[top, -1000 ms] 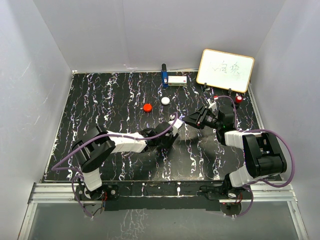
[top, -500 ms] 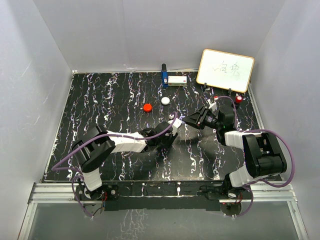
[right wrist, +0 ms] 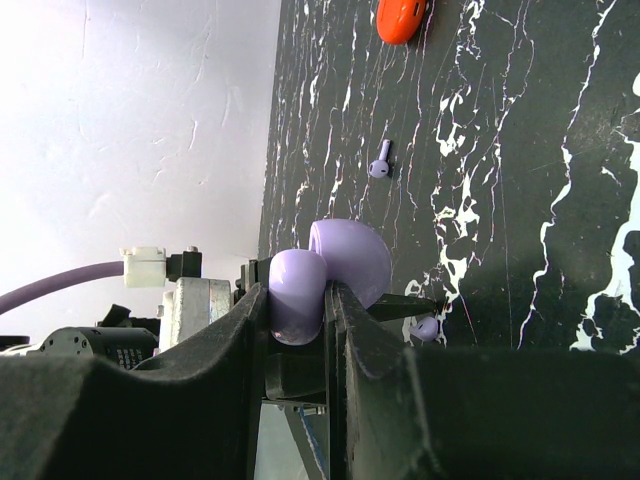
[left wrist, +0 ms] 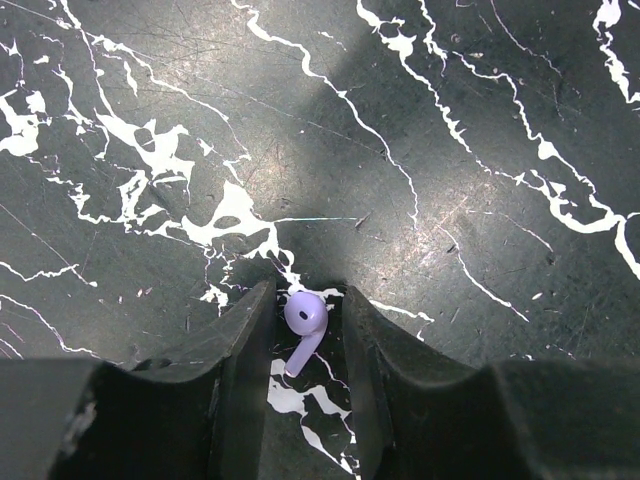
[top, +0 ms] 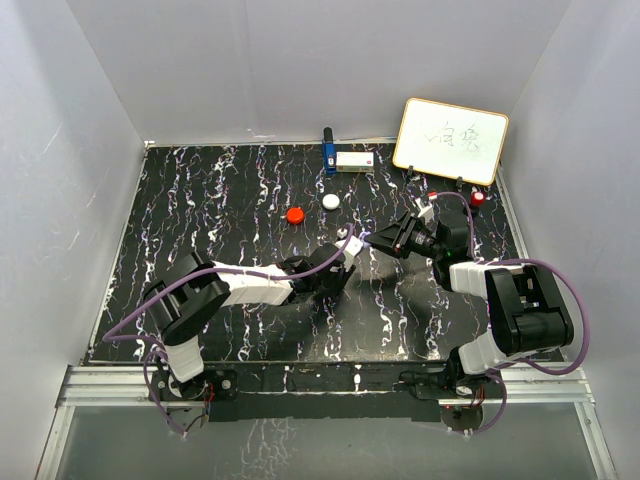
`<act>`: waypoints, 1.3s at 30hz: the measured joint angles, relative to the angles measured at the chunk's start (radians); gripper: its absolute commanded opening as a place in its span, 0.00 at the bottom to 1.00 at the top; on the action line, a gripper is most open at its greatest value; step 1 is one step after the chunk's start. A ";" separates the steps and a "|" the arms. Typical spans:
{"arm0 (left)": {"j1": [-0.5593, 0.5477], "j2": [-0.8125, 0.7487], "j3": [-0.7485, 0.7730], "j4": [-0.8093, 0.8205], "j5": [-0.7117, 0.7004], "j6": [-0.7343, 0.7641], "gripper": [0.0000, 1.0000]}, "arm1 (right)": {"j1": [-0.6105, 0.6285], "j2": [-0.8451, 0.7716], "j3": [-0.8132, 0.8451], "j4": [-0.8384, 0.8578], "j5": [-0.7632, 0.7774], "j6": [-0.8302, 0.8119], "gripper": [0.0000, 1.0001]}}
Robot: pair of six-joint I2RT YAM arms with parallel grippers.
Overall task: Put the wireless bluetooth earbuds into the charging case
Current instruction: Pick up the earbud from the center of the board.
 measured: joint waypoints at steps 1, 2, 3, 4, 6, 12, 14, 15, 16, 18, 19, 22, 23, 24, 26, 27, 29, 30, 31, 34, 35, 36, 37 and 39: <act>0.000 0.000 0.000 0.000 -0.001 0.000 0.28 | 0.000 0.000 0.000 0.000 0.000 0.000 0.00; 0.000 0.000 0.000 0.000 -0.002 -0.001 0.25 | 0.000 0.000 0.000 0.000 0.000 0.000 0.00; 0.000 0.000 0.000 0.000 -0.004 -0.002 0.23 | 0.000 0.000 0.000 0.000 0.000 0.000 0.00; 0.001 0.000 -0.002 0.002 -0.006 -0.003 0.22 | 0.000 0.000 0.000 0.000 0.000 0.000 0.00; 0.002 0.000 -0.002 0.002 -0.009 -0.006 0.22 | 0.000 0.000 0.000 0.000 0.000 0.000 0.00; 0.002 -0.002 -0.003 0.003 -0.010 -0.010 0.16 | 0.000 0.000 0.000 0.000 0.000 0.000 0.00; 0.002 -0.002 -0.004 0.003 -0.010 -0.010 0.12 | 0.000 0.000 0.000 0.000 0.000 0.000 0.00; 0.002 -0.002 -0.004 0.003 -0.010 -0.010 0.10 | 0.000 0.000 0.000 0.000 0.000 0.000 0.00; 0.002 -0.002 -0.004 0.002 -0.011 -0.010 0.08 | 0.000 0.000 0.000 0.000 0.000 0.000 0.00; 0.002 -0.005 -0.003 -0.001 -0.014 -0.011 0.06 | 0.000 0.000 0.000 0.000 0.000 0.000 0.00; 0.002 -0.006 -0.003 -0.005 -0.018 -0.011 0.06 | 0.000 0.000 0.000 0.000 -0.001 0.000 0.00; 0.002 -0.029 -0.003 -0.047 -0.028 -0.018 0.06 | 0.000 0.000 0.000 0.000 -0.005 0.000 0.00; 0.003 -0.043 -0.003 -0.065 -0.031 -0.022 0.06 | 0.000 0.000 0.000 0.000 -0.006 0.000 0.00; 0.010 -0.063 -0.003 -0.078 -0.033 -0.025 0.04 | 0.000 0.000 0.000 0.000 -0.008 0.000 0.00; 0.022 -0.116 -0.003 -0.094 -0.024 -0.037 0.02 | 0.000 0.000 0.000 0.000 -0.010 0.000 0.00; 0.037 -0.152 -0.003 -0.095 -0.012 -0.047 0.01 | 0.000 0.000 0.000 0.000 -0.011 0.000 0.00; 0.080 -0.230 -0.006 -0.078 0.017 -0.071 0.00 | 0.000 0.000 0.000 0.000 -0.013 0.000 0.00; 0.106 -0.270 -0.011 -0.058 0.033 -0.084 0.00 | 0.000 0.000 0.000 0.000 -0.014 0.001 0.00; 0.136 -0.317 -0.020 -0.031 0.055 -0.101 0.00 | 0.000 0.000 0.000 0.000 -0.014 0.001 0.00; 0.190 -0.394 -0.042 0.040 0.087 -0.134 0.00 | 0.000 0.000 0.000 0.003 -0.015 0.005 0.00; 0.200 -0.412 -0.054 0.068 0.100 -0.142 0.00 | 0.000 0.000 -0.001 0.008 -0.016 0.008 0.00; 0.204 -0.426 -0.070 0.101 0.117 -0.152 0.00 | 0.000 0.000 -0.002 0.016 -0.017 0.013 0.00; 0.204 -0.431 -0.080 0.122 0.129 -0.159 0.00 | 0.000 0.000 -0.002 0.023 -0.018 0.018 0.00; 0.211 -0.437 -0.123 0.201 0.169 -0.184 0.00 | 0.001 0.000 -0.005 0.047 -0.021 0.033 0.00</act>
